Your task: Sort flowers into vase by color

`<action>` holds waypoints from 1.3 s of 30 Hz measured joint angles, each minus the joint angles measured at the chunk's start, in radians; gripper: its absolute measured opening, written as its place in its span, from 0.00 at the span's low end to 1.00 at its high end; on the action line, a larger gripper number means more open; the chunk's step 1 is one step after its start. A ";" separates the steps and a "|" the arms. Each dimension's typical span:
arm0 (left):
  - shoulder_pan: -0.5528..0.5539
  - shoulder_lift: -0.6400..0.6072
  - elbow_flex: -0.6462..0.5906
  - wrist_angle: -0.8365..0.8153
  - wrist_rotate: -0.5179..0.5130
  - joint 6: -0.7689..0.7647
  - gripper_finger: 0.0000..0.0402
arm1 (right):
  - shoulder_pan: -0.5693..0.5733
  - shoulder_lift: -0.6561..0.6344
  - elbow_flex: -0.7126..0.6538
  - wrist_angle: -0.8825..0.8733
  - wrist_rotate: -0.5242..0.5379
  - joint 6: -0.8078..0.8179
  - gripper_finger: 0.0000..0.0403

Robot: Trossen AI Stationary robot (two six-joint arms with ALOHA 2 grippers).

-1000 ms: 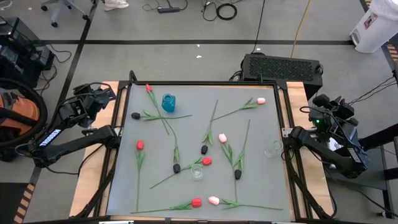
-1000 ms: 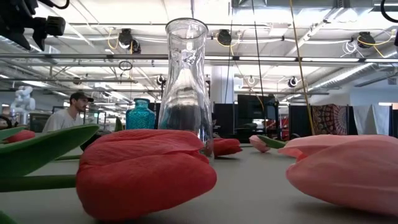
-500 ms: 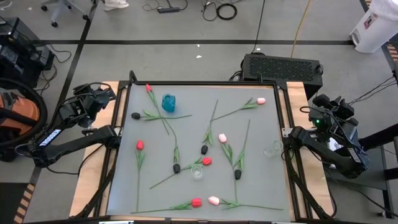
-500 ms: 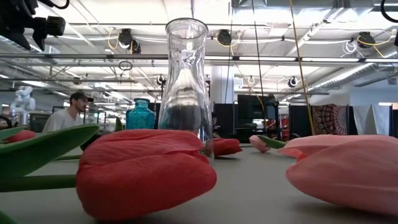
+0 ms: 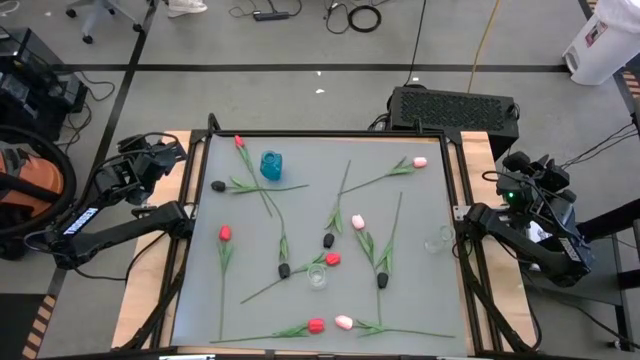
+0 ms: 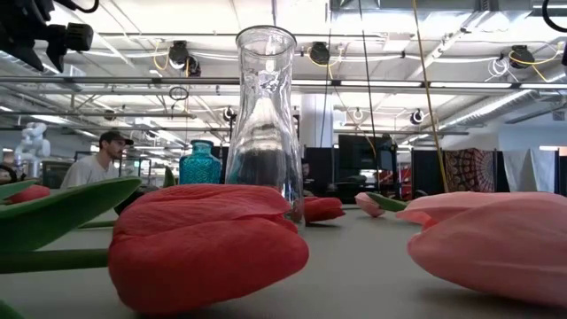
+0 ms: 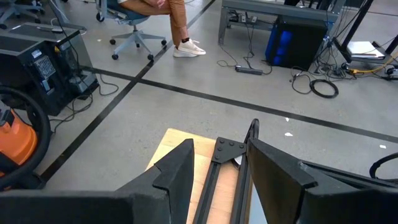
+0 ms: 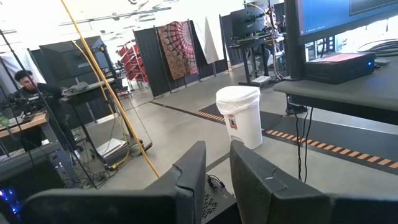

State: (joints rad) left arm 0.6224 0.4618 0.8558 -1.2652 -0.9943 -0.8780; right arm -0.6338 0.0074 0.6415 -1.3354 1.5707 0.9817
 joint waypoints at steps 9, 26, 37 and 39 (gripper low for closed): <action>0.000 0.000 0.000 0.000 0.000 0.000 0.39 | 0.001 0.000 0.000 0.007 0.000 -0.011 0.16; 0.000 0.000 0.000 0.000 0.000 0.000 0.39 | 0.091 0.004 0.000 0.196 -0.004 -0.258 0.16; 0.000 0.000 0.000 0.000 0.000 0.000 0.39 | 0.351 0.076 0.000 0.534 -0.111 -0.728 0.10; 0.000 0.000 0.000 0.000 0.000 0.000 0.39 | 0.388 0.092 0.000 0.624 -0.174 -0.847 0.08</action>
State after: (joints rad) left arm 0.6220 0.4617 0.8556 -1.2654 -0.9945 -0.8782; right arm -0.2454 0.0996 0.6415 -0.7117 1.3966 0.1346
